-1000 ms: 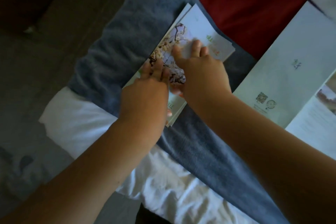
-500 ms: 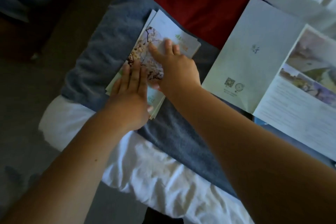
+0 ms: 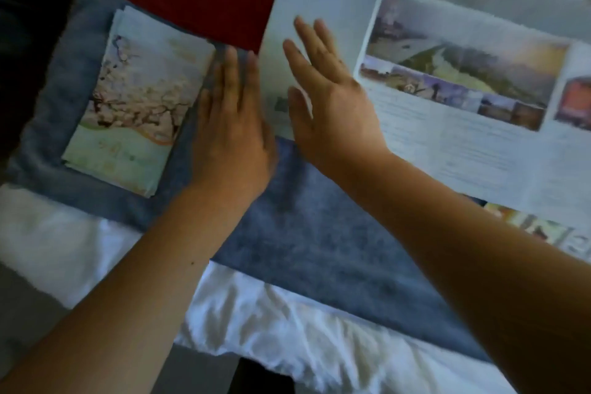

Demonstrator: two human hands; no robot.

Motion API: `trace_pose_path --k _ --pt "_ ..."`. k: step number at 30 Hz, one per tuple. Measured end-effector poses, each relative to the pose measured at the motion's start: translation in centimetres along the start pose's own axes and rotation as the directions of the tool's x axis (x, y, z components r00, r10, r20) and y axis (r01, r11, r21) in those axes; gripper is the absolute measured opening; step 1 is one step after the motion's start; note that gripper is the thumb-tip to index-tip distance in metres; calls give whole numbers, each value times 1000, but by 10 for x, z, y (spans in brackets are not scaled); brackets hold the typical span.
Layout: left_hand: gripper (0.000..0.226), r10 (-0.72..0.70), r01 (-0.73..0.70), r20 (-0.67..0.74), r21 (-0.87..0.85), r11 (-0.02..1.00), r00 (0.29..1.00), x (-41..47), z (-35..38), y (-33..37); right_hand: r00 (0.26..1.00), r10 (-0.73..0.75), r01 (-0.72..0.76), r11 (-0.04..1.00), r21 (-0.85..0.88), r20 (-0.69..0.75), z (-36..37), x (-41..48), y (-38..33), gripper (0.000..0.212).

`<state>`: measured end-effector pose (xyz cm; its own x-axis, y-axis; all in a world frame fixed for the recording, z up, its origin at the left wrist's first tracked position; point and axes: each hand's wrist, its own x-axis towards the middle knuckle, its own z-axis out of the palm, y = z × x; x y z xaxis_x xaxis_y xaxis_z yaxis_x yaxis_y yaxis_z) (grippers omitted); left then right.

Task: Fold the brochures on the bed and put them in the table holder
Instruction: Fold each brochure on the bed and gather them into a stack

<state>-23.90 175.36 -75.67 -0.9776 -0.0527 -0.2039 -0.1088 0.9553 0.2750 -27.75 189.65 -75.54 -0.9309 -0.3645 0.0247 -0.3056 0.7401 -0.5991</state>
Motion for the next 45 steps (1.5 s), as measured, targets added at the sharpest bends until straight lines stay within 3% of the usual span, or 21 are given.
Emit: trace_pose_path --k 2,6,14,19,25,37,45 --pt "67 71 -72 -50 -25 997 996 8 7 32 991 123 -121 992 39 -57 -25 -18 36 53" --pt "63 179 -179 3 -16 984 984 21 28 91 957 291 -292 951 -103 -21 -65 -54 107 58" --pt "68 292 -304 116 106 947 949 32 67 175 879 470 -471 823 -317 -84 -119 -129 194 69" --pt "69 347 -368 131 219 904 929 35 93 203 851 522 -512 800 -313 -58 -125 -162 221 68" --pt "71 327 -333 67 282 900 942 3 118 208 866 492 -493 804 -331 -95 -109 -195 223 68" --pt "73 299 -310 82 288 906 951 -90 121 142 896 437 -433 819 -375 -80 -56 -260 163 71" --pt "65 343 -348 63 210 914 937 -89 101 102 838 539 -539 789 -293 -89 -53 -242 135 69"
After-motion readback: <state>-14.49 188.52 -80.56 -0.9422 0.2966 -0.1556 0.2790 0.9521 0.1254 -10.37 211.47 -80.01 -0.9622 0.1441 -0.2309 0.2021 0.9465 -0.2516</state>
